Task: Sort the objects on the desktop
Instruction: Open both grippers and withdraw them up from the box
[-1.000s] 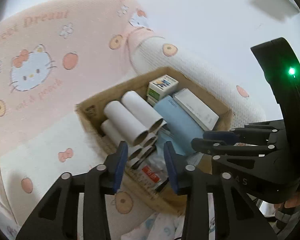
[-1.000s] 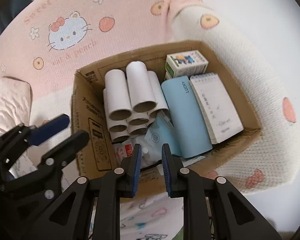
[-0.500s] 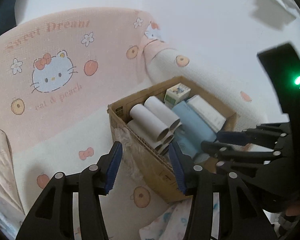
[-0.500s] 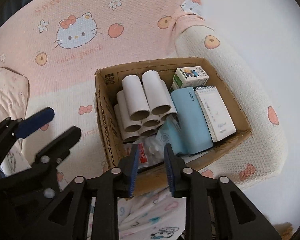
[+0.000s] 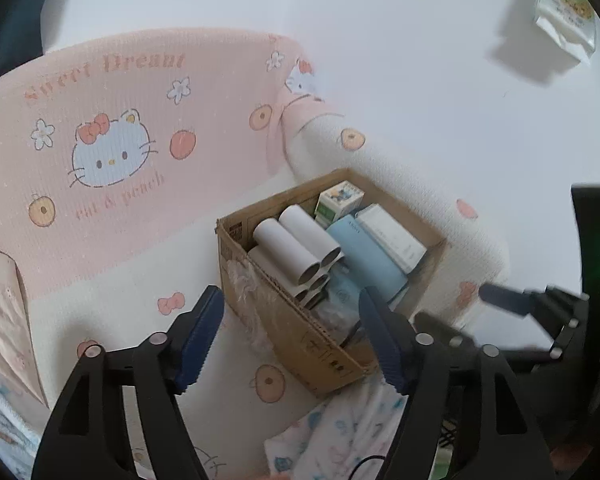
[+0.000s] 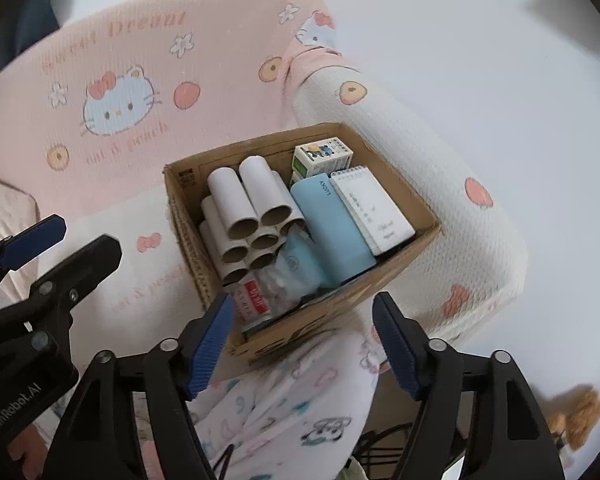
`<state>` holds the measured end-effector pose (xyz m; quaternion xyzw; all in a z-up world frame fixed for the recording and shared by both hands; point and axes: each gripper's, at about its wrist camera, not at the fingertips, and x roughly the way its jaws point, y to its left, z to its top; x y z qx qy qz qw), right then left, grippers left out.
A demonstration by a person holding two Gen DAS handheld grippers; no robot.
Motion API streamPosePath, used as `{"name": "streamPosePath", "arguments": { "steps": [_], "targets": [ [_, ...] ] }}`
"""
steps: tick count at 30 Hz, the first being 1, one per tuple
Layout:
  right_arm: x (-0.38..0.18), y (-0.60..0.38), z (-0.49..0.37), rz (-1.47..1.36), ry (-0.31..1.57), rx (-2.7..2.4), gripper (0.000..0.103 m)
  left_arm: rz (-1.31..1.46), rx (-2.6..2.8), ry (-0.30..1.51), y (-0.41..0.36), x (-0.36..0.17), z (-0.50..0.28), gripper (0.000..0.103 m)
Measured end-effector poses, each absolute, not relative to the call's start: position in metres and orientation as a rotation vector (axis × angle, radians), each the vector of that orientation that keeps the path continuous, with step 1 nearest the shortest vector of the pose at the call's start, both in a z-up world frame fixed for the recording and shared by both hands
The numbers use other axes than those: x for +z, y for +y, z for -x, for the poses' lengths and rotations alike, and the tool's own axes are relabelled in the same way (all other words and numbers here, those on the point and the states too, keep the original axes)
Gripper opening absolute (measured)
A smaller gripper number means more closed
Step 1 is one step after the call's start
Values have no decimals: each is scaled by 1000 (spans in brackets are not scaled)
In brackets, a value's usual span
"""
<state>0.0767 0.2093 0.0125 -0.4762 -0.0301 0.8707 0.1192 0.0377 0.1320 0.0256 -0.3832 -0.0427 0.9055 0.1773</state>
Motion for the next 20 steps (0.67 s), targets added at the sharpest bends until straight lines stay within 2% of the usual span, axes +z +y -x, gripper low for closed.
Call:
{"name": "streamPosePath", "arguments": {
  "steps": [9, 20],
  "targets": [
    [13, 184, -81, 1408, -188, 2588, 74, 1064, 2568, -61, 143, 33, -50, 76],
    [13, 195, -83, 1397, -155, 2546, 75, 1126, 2576, -28, 144, 23, -43, 76]
  ]
}}
